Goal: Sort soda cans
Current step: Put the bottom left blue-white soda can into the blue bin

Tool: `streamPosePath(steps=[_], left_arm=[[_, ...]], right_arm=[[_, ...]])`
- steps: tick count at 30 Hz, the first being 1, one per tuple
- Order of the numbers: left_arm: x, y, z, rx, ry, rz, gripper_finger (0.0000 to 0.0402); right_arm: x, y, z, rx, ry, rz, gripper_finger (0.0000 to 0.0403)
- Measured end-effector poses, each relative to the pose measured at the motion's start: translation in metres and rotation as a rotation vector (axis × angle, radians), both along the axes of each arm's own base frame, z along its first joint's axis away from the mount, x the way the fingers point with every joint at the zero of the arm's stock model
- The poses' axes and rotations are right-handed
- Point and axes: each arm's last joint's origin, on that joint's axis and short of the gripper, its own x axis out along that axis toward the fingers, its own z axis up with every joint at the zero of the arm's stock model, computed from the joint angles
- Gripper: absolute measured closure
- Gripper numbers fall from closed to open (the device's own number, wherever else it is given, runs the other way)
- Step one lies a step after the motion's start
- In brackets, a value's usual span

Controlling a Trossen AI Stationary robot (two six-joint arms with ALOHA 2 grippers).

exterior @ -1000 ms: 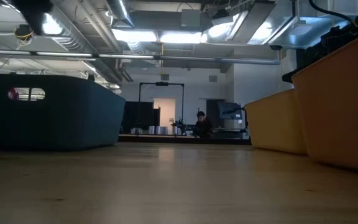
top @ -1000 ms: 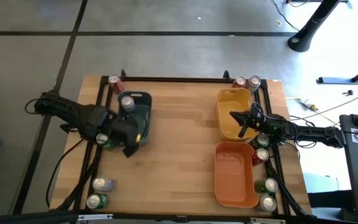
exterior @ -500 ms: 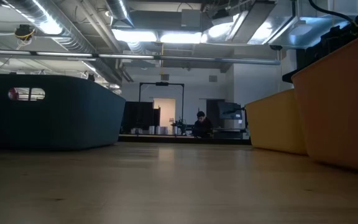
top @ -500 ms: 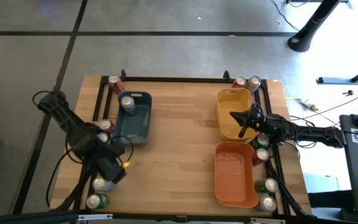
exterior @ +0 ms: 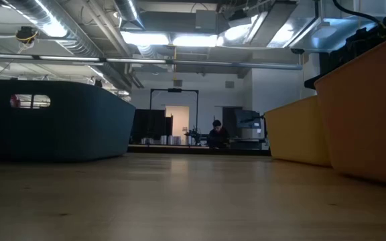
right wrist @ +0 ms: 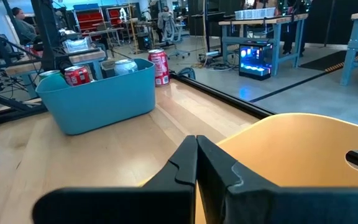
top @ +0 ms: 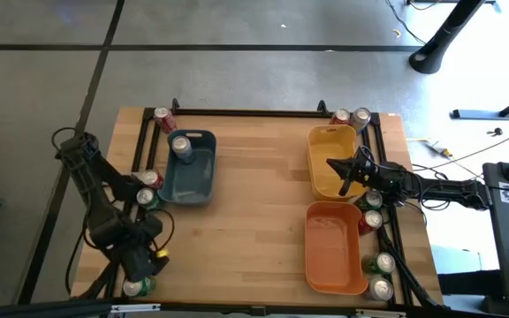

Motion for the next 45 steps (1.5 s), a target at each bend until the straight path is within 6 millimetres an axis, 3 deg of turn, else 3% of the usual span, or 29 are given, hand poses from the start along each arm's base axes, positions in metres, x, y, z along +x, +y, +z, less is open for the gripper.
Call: streamPosePath(steps=[11, 22, 32, 40, 45], left_arm=[[-0.015, -0.016, -0.026, -0.032, -0.019, 0.045, 0.0034], [-0.018, -0.015, -0.045, -0.022, 0.001, 0.041, 0.0034], [-0.016, -0.015, -0.039, -0.018, -0.022, 0.041, 0.0034], [-0.017, -0.013, -0.021, 0.015, -0.014, 0.04, 0.0034], [-0.022, -0.012, -0.025, 0.042, 0.004, 0.029, 0.0034]], right_arm=[[0.0, 0.0, 0.0, 0.001, 0.001, 0.006, 0.0396], [0.0, 0.0, 0.0, 0.001, 0.001, 0.008, 0.0396], [0.0, 0.0, 0.0, 0.002, 0.001, 0.008, 0.0396], [0.0, 0.0, 0.0, 0.001, 0.001, 0.008, 0.0396], [0.0, 0.0, 0.0, 0.001, 0.001, 0.008, 0.0396]])
